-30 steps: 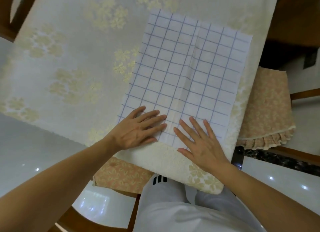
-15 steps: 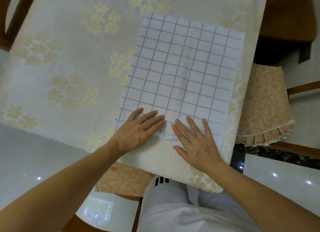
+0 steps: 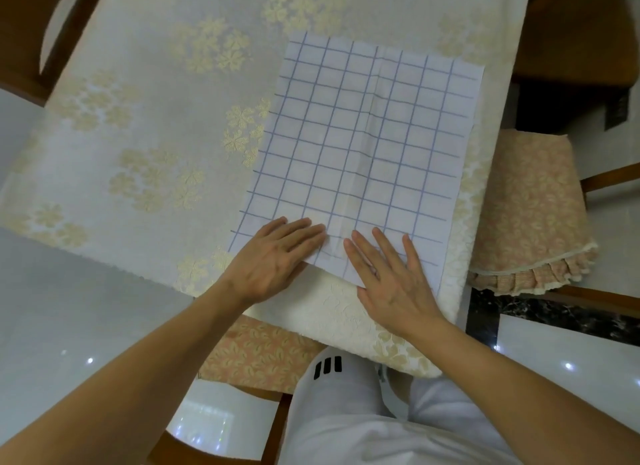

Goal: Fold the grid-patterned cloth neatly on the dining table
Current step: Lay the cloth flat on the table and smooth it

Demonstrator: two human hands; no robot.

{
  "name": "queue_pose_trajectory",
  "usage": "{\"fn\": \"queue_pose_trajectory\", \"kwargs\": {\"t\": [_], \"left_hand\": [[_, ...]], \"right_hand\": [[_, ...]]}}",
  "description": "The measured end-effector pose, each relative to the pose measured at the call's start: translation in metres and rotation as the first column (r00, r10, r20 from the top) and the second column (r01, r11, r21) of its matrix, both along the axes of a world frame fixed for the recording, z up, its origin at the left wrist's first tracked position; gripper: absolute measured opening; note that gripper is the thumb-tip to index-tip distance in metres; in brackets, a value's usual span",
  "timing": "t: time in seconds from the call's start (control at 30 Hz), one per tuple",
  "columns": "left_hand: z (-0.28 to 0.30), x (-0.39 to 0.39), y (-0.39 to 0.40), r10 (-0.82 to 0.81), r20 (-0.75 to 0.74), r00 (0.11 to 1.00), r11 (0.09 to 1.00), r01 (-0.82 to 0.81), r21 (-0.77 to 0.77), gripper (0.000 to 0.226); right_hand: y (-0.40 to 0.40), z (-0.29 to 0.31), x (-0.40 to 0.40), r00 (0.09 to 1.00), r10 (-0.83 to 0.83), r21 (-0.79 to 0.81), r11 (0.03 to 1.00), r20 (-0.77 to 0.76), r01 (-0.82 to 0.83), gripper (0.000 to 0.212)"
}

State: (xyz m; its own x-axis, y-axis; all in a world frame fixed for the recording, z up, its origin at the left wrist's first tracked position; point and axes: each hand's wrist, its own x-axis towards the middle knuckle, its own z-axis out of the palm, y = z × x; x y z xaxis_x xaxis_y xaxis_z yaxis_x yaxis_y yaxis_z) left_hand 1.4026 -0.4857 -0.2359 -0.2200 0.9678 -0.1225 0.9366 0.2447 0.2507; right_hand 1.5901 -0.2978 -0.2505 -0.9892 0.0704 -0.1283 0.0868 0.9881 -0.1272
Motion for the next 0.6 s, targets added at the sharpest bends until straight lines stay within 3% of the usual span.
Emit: {"fn": "queue_pose_trajectory", "kwargs": {"t": [0.3, 0.6], "left_hand": [[0.009, 0.056, -0.020, 0.166, -0.068, 0.984, 0.985, -0.169, -0.039, 0.052], [0.043, 0.139, -0.037, 0.348, -0.170, 0.922, 0.931, -0.361, -0.054, 0.057]], "right_hand": [[0.013, 0.005, 0.054, 1.000, 0.011, -0.053, 0.999, -0.009, -0.011, 0.087], [0.017, 0.033, 0.122, 0.996, 0.084, -0.097, 0.991, -0.042, -0.088, 0.062]]}}
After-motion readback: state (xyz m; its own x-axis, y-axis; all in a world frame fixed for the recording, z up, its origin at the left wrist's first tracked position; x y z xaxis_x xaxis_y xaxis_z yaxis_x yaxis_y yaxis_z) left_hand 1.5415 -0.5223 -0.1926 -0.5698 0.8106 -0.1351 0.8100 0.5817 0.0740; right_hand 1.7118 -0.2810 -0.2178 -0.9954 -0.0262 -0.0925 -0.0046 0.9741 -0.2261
